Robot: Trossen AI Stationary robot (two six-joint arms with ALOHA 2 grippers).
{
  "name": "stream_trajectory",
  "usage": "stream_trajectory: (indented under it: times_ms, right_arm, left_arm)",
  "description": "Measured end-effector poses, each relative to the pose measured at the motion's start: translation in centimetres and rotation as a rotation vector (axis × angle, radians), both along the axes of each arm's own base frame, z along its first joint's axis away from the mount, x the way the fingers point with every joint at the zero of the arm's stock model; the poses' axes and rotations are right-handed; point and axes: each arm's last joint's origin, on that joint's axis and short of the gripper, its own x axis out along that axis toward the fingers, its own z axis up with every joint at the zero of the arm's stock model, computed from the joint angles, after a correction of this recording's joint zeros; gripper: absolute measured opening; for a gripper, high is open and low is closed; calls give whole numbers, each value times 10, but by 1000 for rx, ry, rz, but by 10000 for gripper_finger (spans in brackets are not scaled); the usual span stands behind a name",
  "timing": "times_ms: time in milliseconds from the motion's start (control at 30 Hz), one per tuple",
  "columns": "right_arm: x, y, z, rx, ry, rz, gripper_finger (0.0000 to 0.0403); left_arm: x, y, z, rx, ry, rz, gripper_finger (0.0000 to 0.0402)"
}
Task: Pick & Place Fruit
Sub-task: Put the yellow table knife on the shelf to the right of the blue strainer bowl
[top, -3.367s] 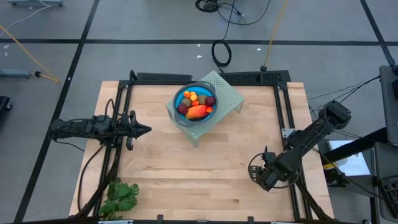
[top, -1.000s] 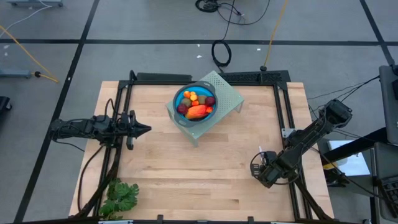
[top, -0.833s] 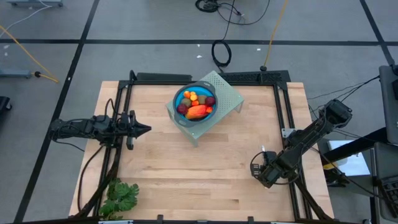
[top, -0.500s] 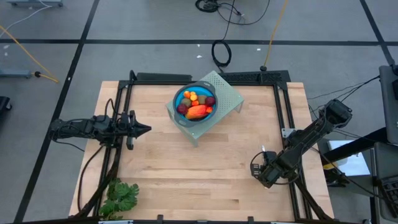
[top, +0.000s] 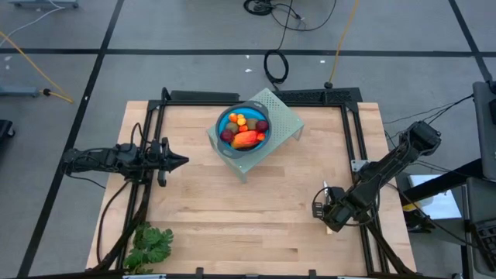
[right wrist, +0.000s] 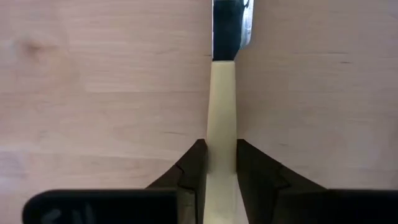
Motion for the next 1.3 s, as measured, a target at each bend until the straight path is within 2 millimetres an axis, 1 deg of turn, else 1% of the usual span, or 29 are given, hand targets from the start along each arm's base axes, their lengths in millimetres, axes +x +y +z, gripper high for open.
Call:
stream_trajectory:
  times_ms: [200,333,633,1067,1300]
  right_arm:
    - [0,0,4,20,-18,17,60]
    - [1,-1,8,8,-77,12,60]
    - [4,-7,16,-133,-257,-28,61]
    - [9,-17,31,-389,-564,-110,63]
    - [9,-23,39,-489,-663,-138,63]
  left_arm:
    - [0,0,0,0,0,0,17]
    - [0,0,0,1,0,0,17]
    - [0,0,0,1,1,0,17]
    - [0,0,0,0,1,0,17]
    - [0,0,0,-6,-1,0,17]
